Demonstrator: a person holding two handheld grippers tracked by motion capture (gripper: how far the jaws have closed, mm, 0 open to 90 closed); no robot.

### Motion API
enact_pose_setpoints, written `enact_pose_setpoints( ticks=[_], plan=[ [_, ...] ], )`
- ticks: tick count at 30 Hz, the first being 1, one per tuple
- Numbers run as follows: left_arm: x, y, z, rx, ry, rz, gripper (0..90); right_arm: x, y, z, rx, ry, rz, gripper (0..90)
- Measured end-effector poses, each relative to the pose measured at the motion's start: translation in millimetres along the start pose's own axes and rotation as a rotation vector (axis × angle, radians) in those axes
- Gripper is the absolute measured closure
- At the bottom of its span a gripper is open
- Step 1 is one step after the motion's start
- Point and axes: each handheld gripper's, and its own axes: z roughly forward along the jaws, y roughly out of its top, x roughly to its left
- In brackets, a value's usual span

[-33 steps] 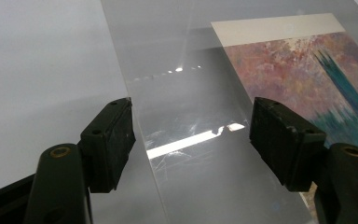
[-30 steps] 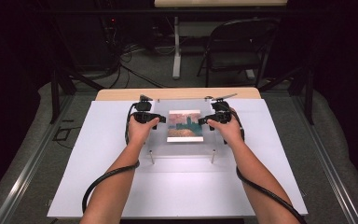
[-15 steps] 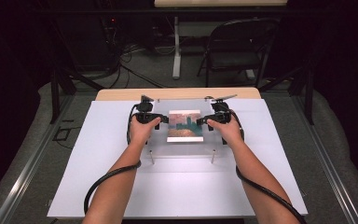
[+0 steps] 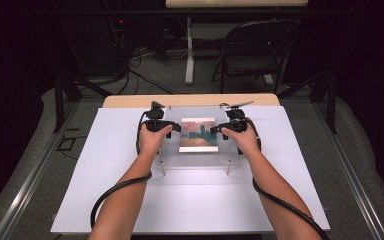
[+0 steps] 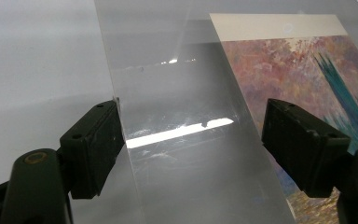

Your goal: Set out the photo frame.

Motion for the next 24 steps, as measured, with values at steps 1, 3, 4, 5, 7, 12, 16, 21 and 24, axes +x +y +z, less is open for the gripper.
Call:
enact_pose_setpoints(
  ticks=[1, 3, 4, 5, 7, 12, 16, 21, 24],
  plan=[
    [0.0, 0.0, 0.0, 0.000, 0.000, 0.000, 21.2, 0.0, 0.0, 0.0, 0.000, 0.000, 0.000, 15.3],
    [-0.9, -0.2, -0.8, -0.007, 0.005, -0.002, 21.4, 0.6, -0.2, -0.5, -0.002, -0.003, -0.005, 15.2],
    [-0.8, -0.4, -1.3, -0.008, 0.004, -0.001, 21.7, 0.7, -0.2, -0.8, 0.001, -0.004, -0.005, 15.2],
    [-0.8, -0.4, -1.3, -0.008, 0.004, -0.001, 22.2, 0.7, -0.2, -0.8, 0.001, -0.004, -0.005, 15.2],
    [-0.5, -0.6, -3.0, -0.018, 0.003, -0.005, 23.1, 1.2, -0.7, -1.5, -0.008, -0.005, -0.008, 15.2],
    [-2.6, -1.4, -13.0, -0.044, 0.006, 0.006, 26.6, 6.3, 0.4, -7.3, -0.020, -0.016, -0.030, 15.2],
    [-6.8, -3.0, -21.4, -0.073, 0.015, 0.019, 28.8, 12.6, 0.6, -15.8, -0.042, -0.032, -0.069, 15.2],
    [-11.5, -4.9, -31.7, -0.097, 0.022, 0.035, 30.8, 19.3, 0.1, -24.5, -0.059, -0.049, -0.094, 15.2],
    [-13.9, -7.1, -38.4, -0.117, 0.023, 0.039, 32.9, 25.1, -0.7, -31.6, -0.079, -0.061, -0.124, 15.2]
  ],
)
